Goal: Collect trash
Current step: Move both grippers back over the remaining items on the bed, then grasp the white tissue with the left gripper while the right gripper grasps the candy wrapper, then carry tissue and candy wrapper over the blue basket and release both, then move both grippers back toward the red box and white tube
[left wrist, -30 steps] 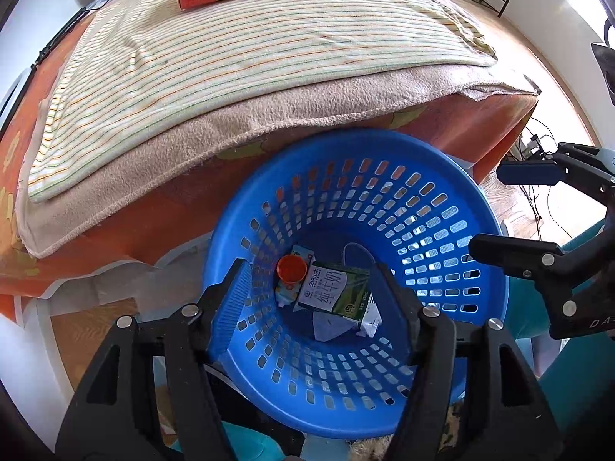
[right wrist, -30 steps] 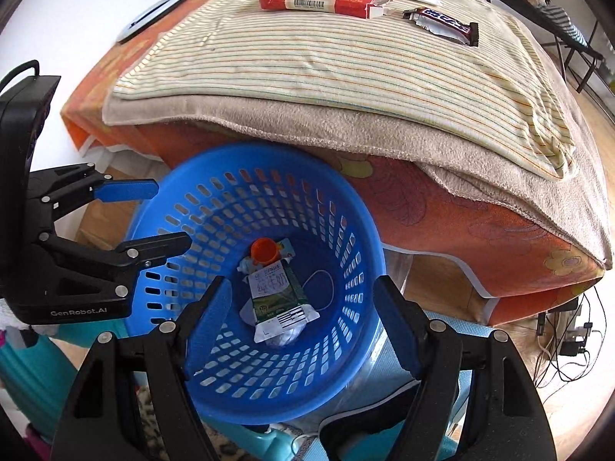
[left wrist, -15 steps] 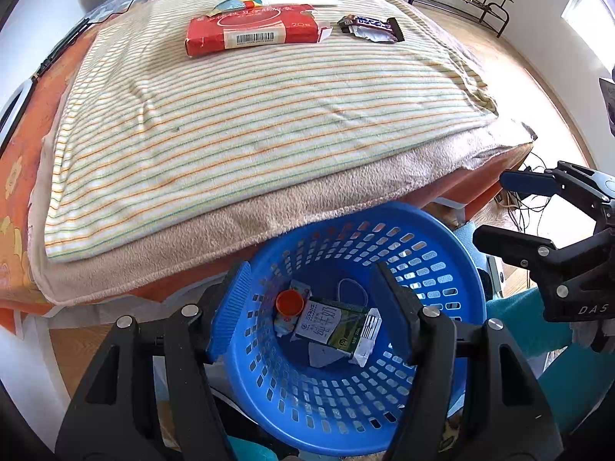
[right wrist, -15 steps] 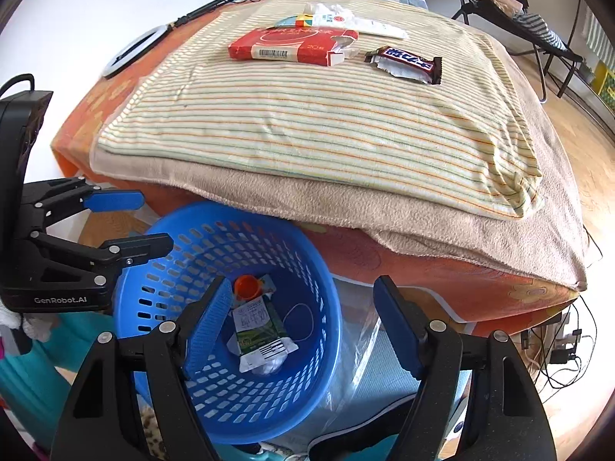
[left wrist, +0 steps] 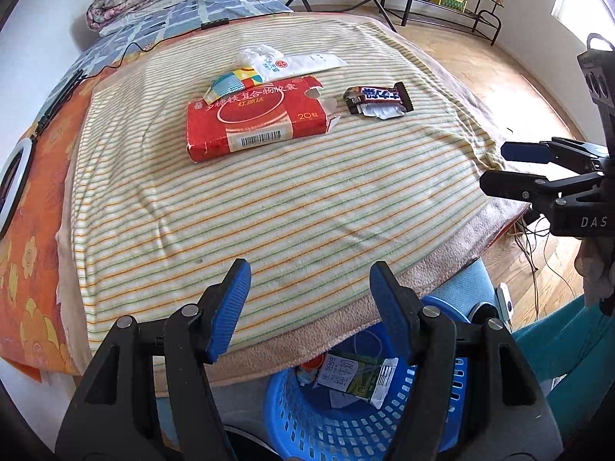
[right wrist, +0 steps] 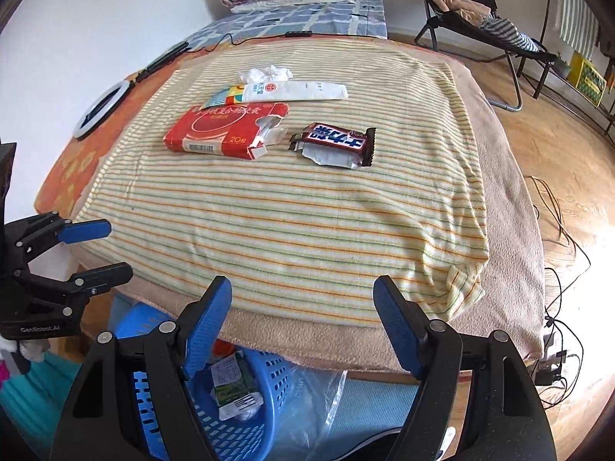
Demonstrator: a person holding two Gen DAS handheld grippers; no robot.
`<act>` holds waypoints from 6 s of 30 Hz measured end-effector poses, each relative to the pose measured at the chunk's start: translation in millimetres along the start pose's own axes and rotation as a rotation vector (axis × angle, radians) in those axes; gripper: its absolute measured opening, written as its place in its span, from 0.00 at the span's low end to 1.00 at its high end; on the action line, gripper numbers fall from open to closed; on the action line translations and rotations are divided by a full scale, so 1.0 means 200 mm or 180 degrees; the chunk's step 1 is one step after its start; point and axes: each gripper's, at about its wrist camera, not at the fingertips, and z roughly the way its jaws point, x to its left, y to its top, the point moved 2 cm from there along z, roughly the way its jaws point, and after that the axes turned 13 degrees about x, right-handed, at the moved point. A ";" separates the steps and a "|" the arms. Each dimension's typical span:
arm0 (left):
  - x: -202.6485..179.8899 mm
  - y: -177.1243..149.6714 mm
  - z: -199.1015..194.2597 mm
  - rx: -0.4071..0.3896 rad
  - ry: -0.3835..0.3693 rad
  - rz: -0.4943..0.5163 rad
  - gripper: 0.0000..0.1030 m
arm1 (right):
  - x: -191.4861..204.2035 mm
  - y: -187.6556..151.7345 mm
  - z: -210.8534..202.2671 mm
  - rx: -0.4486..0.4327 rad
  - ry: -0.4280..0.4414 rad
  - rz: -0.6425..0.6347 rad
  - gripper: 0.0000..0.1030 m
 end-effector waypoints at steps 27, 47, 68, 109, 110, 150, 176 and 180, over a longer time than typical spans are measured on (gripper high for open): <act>0.37 1.04 0.19 -0.0200 -0.0157 -0.0496 0.64 | -0.24 0.65 0.30 0.0078 0.0102 -0.0290 0.74; 0.37 1.20 0.44 -0.0025 -0.0231 -0.0445 0.26 | -0.20 0.66 0.44 0.0218 0.0280 -0.0560 0.63; 0.47 1.16 0.18 -0.0393 -0.0082 -0.0628 0.12 | -0.25 0.65 0.29 -0.0037 0.0209 -0.0368 0.11; 0.06 -0.31 -0.28 -0.0323 -0.0183 -0.0191 0.12 | 0.35 -0.29 -0.09 0.0006 0.0287 -0.0726 0.11; 0.05 -0.34 -0.26 -0.0282 -0.0199 -0.0187 0.12 | 0.36 -0.31 -0.08 0.0028 0.0281 -0.0723 0.11; -0.11 -0.67 0.20 0.0513 -0.0169 -0.0063 0.27 | 0.41 -0.57 0.24 0.0530 0.0205 -0.0723 0.17; -0.03 -0.56 0.14 0.0405 -0.0203 -0.0214 0.66 | 0.40 -0.50 0.19 0.0416 -0.0122 -0.0698 0.65; 0.03 -0.46 0.09 0.0306 -0.0275 -0.0306 0.66 | 0.38 -0.43 0.14 0.0343 -0.0066 -0.0660 0.67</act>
